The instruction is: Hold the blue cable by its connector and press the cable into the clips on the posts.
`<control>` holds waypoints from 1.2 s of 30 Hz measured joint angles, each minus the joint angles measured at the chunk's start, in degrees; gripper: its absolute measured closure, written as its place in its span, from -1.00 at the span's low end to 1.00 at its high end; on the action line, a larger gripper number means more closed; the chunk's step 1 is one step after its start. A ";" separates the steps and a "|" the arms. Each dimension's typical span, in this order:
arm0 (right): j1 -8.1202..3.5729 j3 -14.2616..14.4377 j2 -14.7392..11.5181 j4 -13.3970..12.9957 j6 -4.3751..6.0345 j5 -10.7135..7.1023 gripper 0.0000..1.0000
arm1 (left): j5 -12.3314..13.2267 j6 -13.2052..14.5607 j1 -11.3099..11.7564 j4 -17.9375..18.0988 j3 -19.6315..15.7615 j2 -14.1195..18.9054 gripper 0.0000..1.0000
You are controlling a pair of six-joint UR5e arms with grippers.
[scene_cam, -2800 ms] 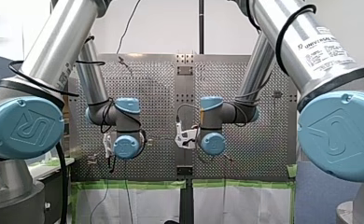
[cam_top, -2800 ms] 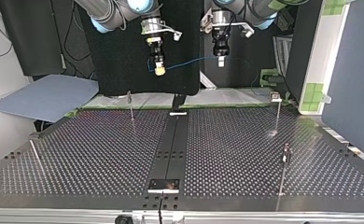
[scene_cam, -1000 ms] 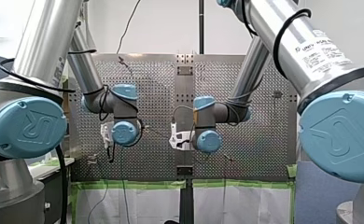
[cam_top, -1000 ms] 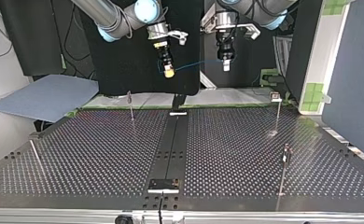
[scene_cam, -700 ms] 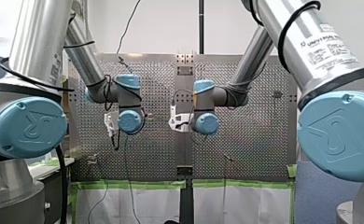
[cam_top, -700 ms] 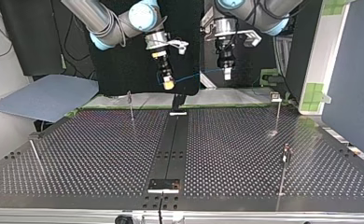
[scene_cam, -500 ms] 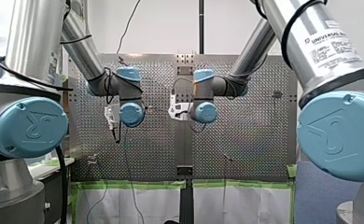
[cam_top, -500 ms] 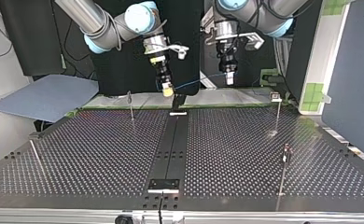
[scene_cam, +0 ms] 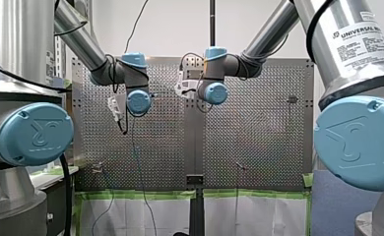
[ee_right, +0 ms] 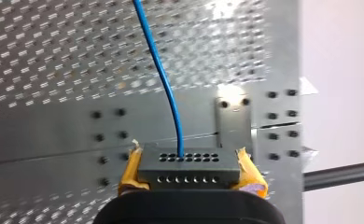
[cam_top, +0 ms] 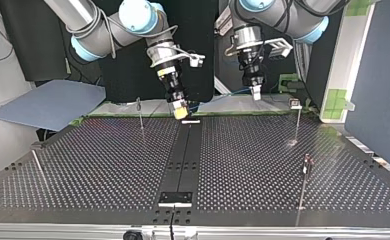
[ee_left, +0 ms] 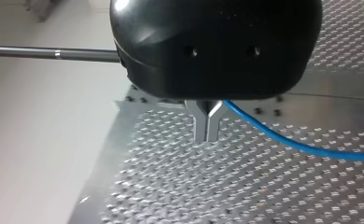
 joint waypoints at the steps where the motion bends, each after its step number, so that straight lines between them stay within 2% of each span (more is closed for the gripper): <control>1: -0.01 -0.16 -0.10 0.00 0.15 -0.10 1.00 | -0.03 -0.19 0.14 -0.38 0.39 0.40 1.00; 7: -0.03 -2.23 0.31 0.02 1.14 -0.93 1.00 | -0.06 -0.80 1.23 -3.12 3.06 3.10 1.00; 16: 0.38 -5.64 2.89 0.58 1.60 -1.97 1.00 | -0.02 -0.83 3.17 -7.78 7.77 7.26 1.00; 23: 0.85 -8.30 3.11 2.37 1.84 -2.74 1.00 | 0.17 -0.76 4.86 -11.34 10.34 7.74 1.00; 28: 1.20 -10.65 3.15 3.93 1.86 -2.99 1.00 | 0.33 -0.71 5.87 -13.70 10.65 7.75 1.00; 36: 1.97 -14.28 3.16 5.04 1.94 -3.24 1.00 | 0.72 -1.07 7.93 -17.80 11.00 7.77 1.00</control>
